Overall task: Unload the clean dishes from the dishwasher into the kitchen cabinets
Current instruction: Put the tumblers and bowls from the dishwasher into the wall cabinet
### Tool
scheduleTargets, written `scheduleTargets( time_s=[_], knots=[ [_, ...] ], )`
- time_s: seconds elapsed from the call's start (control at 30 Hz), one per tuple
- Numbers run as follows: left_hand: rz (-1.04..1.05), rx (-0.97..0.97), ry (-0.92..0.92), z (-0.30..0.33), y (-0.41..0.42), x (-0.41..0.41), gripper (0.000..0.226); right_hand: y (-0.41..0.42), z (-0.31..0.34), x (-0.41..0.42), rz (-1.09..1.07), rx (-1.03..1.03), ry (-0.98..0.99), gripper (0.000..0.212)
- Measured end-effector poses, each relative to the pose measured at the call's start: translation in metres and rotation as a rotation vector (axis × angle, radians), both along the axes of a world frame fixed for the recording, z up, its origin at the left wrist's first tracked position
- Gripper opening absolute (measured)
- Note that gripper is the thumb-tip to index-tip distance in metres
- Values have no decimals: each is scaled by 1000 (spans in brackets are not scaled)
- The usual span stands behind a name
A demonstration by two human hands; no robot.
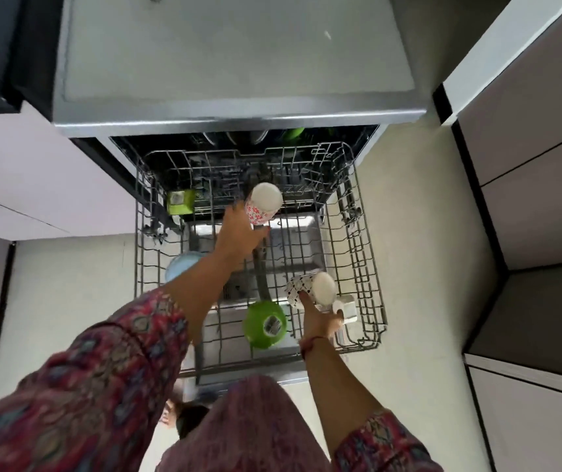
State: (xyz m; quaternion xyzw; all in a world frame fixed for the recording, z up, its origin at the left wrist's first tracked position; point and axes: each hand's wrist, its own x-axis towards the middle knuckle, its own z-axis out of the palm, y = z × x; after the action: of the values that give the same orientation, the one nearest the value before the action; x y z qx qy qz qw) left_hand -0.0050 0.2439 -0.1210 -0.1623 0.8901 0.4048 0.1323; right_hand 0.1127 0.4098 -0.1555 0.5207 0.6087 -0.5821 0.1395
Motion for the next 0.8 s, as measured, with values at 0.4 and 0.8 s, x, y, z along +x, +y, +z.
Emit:
scheduleTargets(
  time_s=[0.4, 0.8],
  knots=[
    [-150, -122, 23, -79, 18, -87, 120, -5, -67, -27, -271, 79, 152, 95],
    [-27, -52, 157, -86, 7, -76, 94, -4, -86, -21, -221, 174, 118, 96]
  ],
)
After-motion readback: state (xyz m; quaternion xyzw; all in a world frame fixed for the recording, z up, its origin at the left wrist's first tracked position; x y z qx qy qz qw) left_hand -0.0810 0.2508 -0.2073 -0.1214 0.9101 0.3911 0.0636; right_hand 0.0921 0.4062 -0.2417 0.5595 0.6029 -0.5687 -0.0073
